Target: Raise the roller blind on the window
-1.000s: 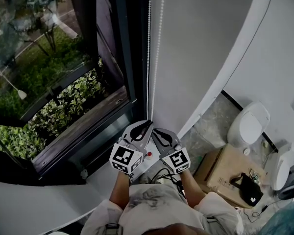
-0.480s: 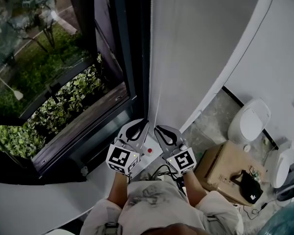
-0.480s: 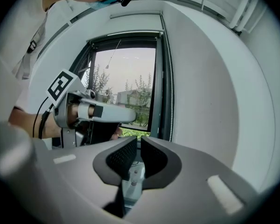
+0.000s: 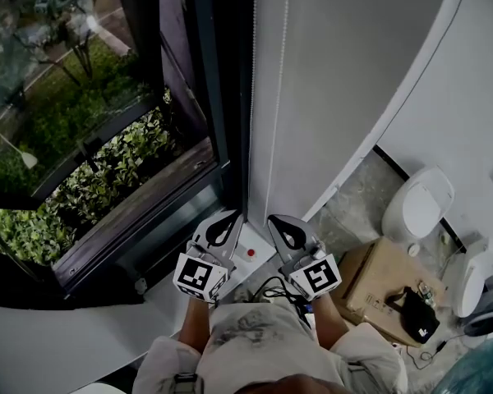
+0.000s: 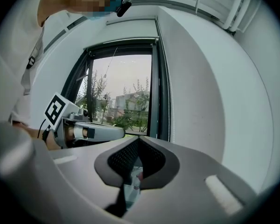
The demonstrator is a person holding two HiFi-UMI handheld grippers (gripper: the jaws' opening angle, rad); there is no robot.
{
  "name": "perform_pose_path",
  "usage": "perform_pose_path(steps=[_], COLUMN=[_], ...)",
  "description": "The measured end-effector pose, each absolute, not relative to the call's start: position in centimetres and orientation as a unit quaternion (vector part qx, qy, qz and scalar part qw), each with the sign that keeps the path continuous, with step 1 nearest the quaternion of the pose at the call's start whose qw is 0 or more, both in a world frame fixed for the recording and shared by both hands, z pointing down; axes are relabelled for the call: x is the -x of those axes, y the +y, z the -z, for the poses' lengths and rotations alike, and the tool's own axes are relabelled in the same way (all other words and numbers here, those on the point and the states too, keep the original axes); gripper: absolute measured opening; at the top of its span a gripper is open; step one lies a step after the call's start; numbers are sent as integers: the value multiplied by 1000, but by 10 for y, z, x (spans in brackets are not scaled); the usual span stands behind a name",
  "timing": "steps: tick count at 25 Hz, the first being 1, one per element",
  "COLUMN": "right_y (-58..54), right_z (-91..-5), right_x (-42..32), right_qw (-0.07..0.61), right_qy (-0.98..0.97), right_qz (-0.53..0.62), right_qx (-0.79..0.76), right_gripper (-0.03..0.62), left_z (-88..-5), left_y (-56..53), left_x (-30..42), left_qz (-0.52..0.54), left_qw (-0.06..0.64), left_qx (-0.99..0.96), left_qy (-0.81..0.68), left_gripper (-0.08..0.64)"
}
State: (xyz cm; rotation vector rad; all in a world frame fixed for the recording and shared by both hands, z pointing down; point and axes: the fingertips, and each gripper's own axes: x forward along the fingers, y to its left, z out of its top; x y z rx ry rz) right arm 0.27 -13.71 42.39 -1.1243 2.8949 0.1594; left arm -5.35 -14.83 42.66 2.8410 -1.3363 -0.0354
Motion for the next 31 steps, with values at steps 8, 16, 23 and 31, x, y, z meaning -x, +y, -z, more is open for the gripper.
perform_pose_path(steps=[8,16,23,31], right_y=[-133,-134,-134,-134], right_z=[-441,-444,-444,-435], right_x=[-11,-12,-11,-10], right_qw=[6,2,1,17], right_qy=[929,929,929,929], right_qz=[-24,-21,-22,-37], right_qx=[369,370,369,367], right_gripper=[6,6,6,6], left_z=[-443,-446,-447,-445], left_y=[-138,-139,-139,-139], left_x=[57,55,55,56], left_qz=[12,11,15,14], left_qw=[10,12,13,13], left_qx=[-902,-902,-901,-898], left_qy=[-431,-431,-434,-439], left_gripper=[6,6,6,6])
